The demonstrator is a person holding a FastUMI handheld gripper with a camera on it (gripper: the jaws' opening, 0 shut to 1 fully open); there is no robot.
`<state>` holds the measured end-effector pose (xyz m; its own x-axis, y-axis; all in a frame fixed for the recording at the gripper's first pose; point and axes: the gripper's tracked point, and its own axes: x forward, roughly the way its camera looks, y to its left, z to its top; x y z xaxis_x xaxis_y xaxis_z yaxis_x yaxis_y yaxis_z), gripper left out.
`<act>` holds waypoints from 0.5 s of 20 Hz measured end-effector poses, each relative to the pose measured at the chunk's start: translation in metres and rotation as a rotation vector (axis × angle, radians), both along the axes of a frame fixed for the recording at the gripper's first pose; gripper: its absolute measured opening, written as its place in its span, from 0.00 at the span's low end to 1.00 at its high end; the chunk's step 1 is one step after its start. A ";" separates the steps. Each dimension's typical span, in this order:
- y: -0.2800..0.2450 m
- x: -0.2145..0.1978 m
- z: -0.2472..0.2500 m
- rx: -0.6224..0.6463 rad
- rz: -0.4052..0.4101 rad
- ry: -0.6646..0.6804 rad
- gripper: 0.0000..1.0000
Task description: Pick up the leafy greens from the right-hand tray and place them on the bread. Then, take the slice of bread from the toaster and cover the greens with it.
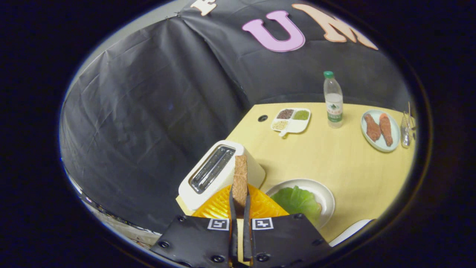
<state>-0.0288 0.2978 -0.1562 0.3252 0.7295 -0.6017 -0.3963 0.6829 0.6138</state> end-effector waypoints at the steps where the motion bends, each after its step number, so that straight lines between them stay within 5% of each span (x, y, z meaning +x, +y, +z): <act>1: -0.004 -0.001 -0.008 -0.003 -0.011 0.012 0.08; 10: -0.022 -0.014 -0.062 -0.010 -0.071 0.108 0.08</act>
<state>-0.0427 0.2753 -0.2186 0.3086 0.7008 -0.6432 -0.2787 0.7131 0.6432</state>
